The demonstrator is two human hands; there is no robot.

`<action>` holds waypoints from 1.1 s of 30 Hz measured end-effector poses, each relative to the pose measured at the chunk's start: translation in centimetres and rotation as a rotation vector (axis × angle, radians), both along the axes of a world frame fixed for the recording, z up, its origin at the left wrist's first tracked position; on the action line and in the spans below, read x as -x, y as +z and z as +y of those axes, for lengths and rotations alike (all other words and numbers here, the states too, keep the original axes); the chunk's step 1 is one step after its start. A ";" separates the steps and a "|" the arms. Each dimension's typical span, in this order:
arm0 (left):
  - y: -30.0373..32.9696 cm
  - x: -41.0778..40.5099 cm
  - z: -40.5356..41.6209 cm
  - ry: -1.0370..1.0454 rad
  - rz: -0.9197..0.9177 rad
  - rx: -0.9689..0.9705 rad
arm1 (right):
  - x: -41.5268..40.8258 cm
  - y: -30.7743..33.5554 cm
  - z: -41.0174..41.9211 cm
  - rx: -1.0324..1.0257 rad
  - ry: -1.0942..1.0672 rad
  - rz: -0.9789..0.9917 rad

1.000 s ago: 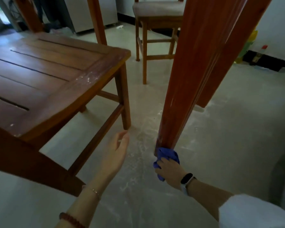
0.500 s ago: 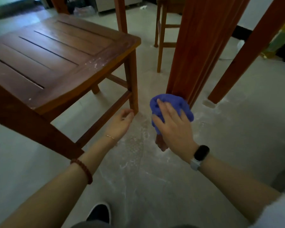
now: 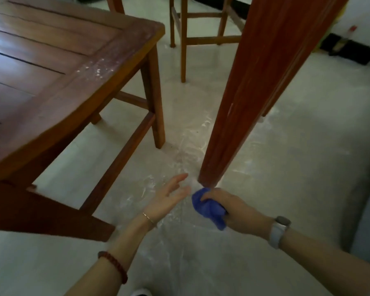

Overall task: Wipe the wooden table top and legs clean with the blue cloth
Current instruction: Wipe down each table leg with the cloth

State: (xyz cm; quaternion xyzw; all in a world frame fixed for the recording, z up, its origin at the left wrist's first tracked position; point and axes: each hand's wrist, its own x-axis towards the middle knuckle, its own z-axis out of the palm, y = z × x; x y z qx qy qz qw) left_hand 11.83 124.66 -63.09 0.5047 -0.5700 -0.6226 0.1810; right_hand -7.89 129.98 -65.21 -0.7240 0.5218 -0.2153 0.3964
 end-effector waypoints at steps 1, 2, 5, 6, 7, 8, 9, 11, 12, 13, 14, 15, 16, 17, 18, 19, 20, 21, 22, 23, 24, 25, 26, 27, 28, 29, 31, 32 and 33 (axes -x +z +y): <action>0.1 0.4 -0.1 -0.079 0.043 -0.001 | -0.1 1.4 -0.1 -0.042 -0.078 -0.100; 0.3 0.7 -0.3 -0.145 0.086 -0.001 | -0.3 2.8 -0.2 -0.035 -0.132 -0.166; 0.7 1.4 -1.7 -0.193 0.240 -0.043 | -0.2 5.0 -0.4 0.035 -0.226 -0.217; 0.8 1.5 -2.0 -0.173 0.256 -0.038 | -0.2 5.1 -0.3 0.037 -0.264 -0.218; 0.8 1.7 -2.1 -0.150 0.230 -0.007 | -0.4 5.3 -0.2 0.047 -0.306 -0.207; 0.7 1.8 -2.2 -0.126 0.173 0.034 | -0.7 5.2 0.0 0.044 -0.350 -0.182; 0.4 2.0 -2.1 -0.104 0.120 0.080 | -0.9 5.1 0.0 0.041 -0.372 -0.168; -0.2 2.1 -1.8 -0.091 0.069 0.152 | -1.0 4.8 0.3 -0.032 -0.368 -0.171; -0.3 2.1 -1.6 -0.099 0.050 0.186 | -1.0 4.8 0.4 -0.101 -0.336 -0.182; -0.4 2.1 -1.6 -0.110 0.026 0.223 | -1.0 5.0 0.4 -0.200 -0.317 -0.208; -0.5 1.9 -1.6 -0.119 -0.001 0.263 | -1.0 5.4 0.3 -0.332 -0.342 -0.273; -0.6 1.8 -1.7 -0.129 -0.018 0.301 | -1.2 5.8 0.1 -0.462 -0.404 -0.371; -0.5 1.7 -1.6 -0.140 -0.026 0.331 | -1.5 5.9 0.0 -0.565 -0.480 -0.450; -0.4 1.6 -1.5 -0.149 -0.027 0.355 | -1.7 6.1 -0.2 -0.621 -0.551 -0.467; -0.3 1.7 -1.4 -0.156 -0.030 0.374 | -1.8 6.0 -0.3 -0.626 -0.596 -0.425; -0.2 1.7 -1.3 -0.168 -0.039 0.388 | -1.9 5.8 -0.4 -0.594 -0.626 -0.359; 0.0 1.7 -1.3 -0.188 -0.059 0.389 | -2.0 5.5 -0.5 -0.534 -0.645 -0.299; 0.0 1.6 -1.3 -0.216 -0.079 0.369 | -2.1 5.3 -0.5 -0.452 -0.665 -0.247; 0.2 1.5 -1.2 -0.251 -0.081 0.308 | -2.0 5.1 -0.5 -0.353 -0.683 -0.210; 0.3 1.4 -1.0 -0.275 -0.044 0.188 | -1.9 4.9 -0.4 -0.249 -0.701 -0.176; 0.5 1.3 -0.7 -0.275 0.040 0.012 | -1.8 4.6 -0.4 -0.144 -0.723 -0.138; 0.6 1.3 -0.3 -0.246 0.156 -0.189 | -1.8 4.5 -0.3 -0.052 -0.738 -0.098; 0.4 1.2 0.0 -0.208 0.256 -0.359 | -1.7 4.4 -0.3 0.031 -0.748 -0.055; 0.0 1.2 0.3 -0.164 0.334 -0.481 | -1.6 4.4 -0.2 0.117 -0.737 -0.003; -0.3 1.3 0.4 -0.107 0.405 -0.600 | -1.4 4.3 0.0 0.212 -0.686 0.051; -0.7 1.3 0.3 -0.055 0.458 -0.698 | -1.1 4.3 0.3 0.283 -0.595 0.111; -1.2 1.2 -0.5 0.016 0.541 -0.829 | -1.0 4.2 0.8 0.318 -0.351 0.246; -1.2 1.1 -0.9 0.063 0.605 -0.861 | -1.1 4.2 1.1 0.309 -0.222 0.319; -1.3 0.9 -1.2 0.084 0.651 -0.865 | -1.3 4.0 1.4 0.297 -0.099 0.384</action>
